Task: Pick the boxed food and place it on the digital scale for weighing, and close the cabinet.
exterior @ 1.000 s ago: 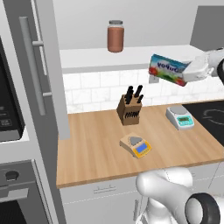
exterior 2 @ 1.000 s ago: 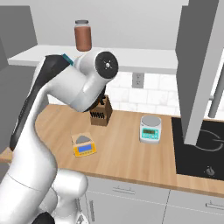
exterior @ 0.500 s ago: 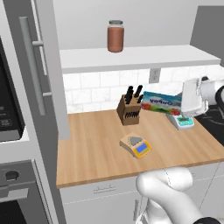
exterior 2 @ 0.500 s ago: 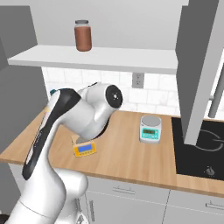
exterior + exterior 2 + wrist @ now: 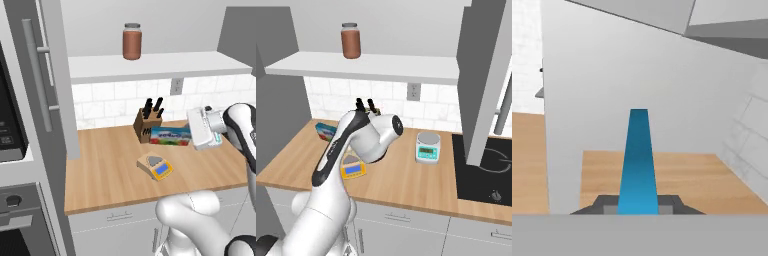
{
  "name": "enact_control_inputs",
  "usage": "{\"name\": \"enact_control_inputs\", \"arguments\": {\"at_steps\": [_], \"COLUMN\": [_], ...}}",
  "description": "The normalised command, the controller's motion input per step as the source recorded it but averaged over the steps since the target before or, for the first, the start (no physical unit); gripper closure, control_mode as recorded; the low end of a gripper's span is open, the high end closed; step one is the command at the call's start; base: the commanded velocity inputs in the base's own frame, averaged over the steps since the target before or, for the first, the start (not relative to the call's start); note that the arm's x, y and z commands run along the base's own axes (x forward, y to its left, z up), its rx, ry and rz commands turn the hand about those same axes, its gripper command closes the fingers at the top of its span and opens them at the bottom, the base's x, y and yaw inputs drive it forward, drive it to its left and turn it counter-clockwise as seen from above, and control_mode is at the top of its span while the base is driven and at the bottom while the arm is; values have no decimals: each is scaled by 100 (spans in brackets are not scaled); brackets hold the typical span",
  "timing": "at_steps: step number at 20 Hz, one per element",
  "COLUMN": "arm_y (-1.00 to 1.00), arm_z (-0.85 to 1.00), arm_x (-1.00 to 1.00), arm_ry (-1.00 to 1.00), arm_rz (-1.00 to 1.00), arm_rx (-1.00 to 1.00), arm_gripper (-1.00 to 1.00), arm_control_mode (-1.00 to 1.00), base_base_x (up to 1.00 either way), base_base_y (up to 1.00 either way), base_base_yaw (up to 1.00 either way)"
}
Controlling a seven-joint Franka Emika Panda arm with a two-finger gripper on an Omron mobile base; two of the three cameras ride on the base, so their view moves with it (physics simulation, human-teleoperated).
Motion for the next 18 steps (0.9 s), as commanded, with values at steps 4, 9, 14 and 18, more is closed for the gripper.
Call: {"name": "enact_control_inputs", "arguments": {"at_steps": [4, 9, 14, 18], "arm_y": [-9, 1, 19, 30], "arm_z": [-35, -36, -44, -44], "arm_x": [63, 40, 16, 4], "arm_ry": [0, 2, 8, 12], "arm_rz": [21, 7, -3, -16], "arm_rx": [4, 0, -4, -9], "arm_gripper": [100, 100, 100, 100], "arm_control_mode": [-100, -100, -100, -100], "base_base_x": [0, 0, 0, 0], "base_base_y": [0, 0, 0, 0], "base_base_yaw": [0, 0, 0, 0]}}
